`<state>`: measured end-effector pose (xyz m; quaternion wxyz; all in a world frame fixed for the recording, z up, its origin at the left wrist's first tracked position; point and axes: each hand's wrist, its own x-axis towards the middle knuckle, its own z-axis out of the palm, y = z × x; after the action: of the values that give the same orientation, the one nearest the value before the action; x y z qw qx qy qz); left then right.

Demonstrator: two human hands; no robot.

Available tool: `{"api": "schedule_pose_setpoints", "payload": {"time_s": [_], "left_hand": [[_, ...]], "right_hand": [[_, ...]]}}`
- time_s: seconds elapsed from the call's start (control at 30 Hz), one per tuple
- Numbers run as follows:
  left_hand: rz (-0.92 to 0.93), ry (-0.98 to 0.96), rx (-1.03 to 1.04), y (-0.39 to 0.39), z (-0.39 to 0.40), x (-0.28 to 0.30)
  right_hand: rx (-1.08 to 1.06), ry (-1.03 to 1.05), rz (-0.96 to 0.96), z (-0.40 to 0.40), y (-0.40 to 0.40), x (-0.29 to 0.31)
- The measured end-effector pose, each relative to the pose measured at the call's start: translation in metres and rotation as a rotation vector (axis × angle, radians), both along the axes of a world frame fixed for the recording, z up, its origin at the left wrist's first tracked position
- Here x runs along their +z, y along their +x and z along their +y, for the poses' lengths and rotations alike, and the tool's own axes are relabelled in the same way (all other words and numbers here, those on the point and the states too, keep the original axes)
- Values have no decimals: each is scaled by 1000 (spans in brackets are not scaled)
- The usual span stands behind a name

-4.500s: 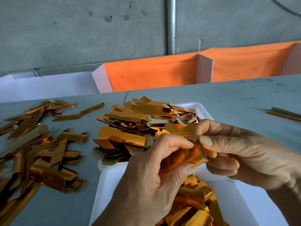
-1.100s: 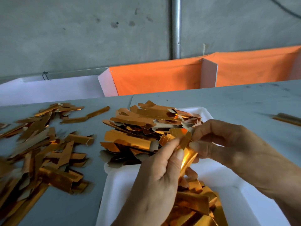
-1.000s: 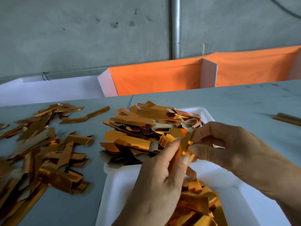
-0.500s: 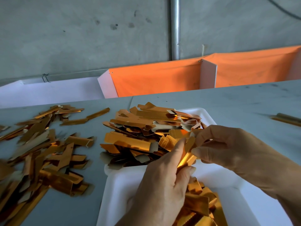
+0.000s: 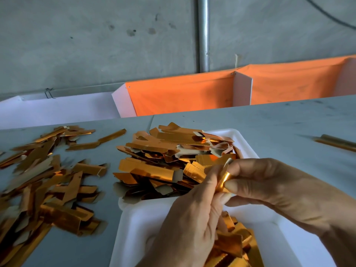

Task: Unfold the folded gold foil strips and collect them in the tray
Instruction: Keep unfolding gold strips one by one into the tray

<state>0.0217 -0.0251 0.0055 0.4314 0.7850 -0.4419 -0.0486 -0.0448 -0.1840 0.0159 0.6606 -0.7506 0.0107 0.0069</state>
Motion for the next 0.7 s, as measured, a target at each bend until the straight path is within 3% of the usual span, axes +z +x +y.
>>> {"api": "schedule_pose_setpoints", "payload": {"time_s": [0.1, 0.4, 0.63, 0.7], "left_hand": [[-126, -10, -7, -3, 9, -7], [-85, 37, 8, 1, 10, -9], [-220, -52, 190, -10, 7, -8], [-345, -40, 166, -9, 5, -6]], "right_hand": [[33, -81, -33, 2, 0, 1], [-66, -240, -86, 8, 0, 5], [-158, -109, -219, 16, 0, 9], [-170, -86, -201, 16, 1, 7]]}}
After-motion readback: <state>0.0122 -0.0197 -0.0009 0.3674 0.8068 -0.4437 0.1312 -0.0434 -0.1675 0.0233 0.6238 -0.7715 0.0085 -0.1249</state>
